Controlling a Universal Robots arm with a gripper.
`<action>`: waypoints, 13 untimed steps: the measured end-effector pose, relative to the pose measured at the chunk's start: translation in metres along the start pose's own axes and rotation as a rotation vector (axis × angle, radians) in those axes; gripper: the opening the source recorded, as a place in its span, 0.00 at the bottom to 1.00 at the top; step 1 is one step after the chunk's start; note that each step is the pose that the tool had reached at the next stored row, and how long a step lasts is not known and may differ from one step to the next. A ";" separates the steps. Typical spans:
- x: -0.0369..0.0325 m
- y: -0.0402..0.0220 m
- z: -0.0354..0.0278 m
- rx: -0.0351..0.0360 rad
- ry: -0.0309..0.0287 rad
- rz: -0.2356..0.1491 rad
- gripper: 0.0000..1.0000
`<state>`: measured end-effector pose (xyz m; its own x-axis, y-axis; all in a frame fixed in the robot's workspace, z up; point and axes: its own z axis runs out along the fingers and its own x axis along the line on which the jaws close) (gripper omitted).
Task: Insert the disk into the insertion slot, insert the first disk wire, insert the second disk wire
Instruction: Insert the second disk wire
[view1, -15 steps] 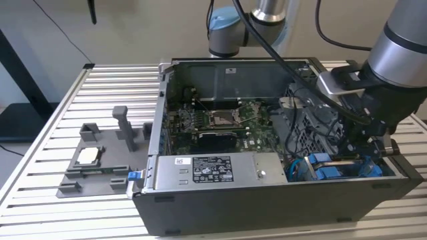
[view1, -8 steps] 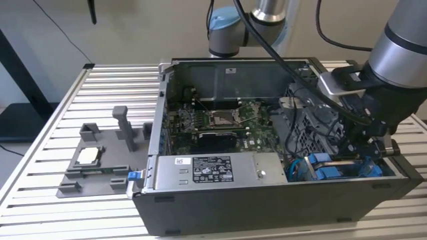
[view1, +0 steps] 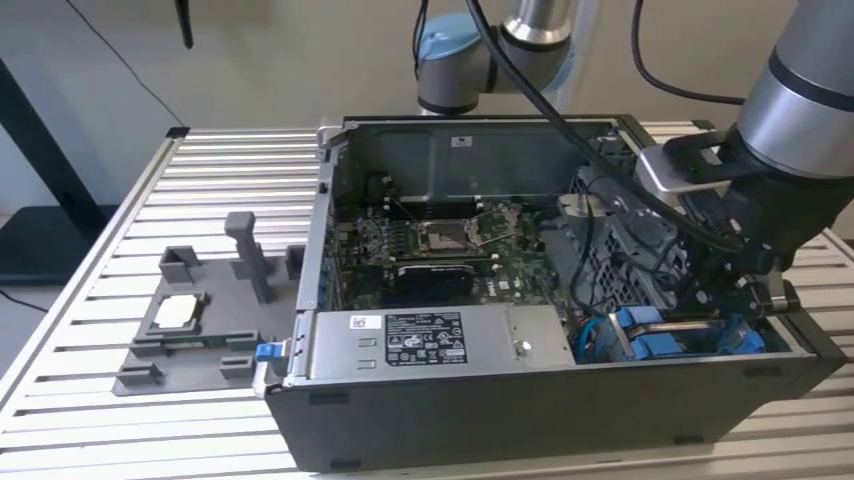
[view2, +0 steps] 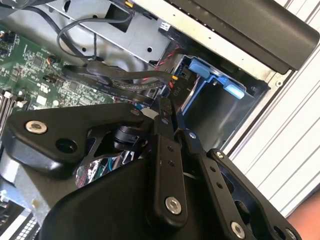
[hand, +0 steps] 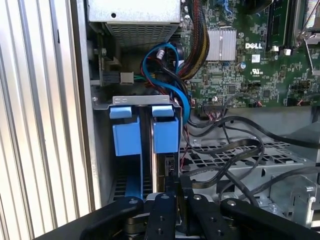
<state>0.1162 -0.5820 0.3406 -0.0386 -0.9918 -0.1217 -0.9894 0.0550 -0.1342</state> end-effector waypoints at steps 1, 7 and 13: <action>0.0000 0.0000 0.0001 0.0001 0.0011 0.000 0.16; 0.0000 0.0001 0.0004 0.0005 0.0115 -0.002 0.16; 0.0004 0.0017 0.0027 0.0008 0.0195 -0.003 0.18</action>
<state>0.1148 -0.5820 0.3377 -0.0385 -0.9940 -0.1021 -0.9894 0.0522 -0.1353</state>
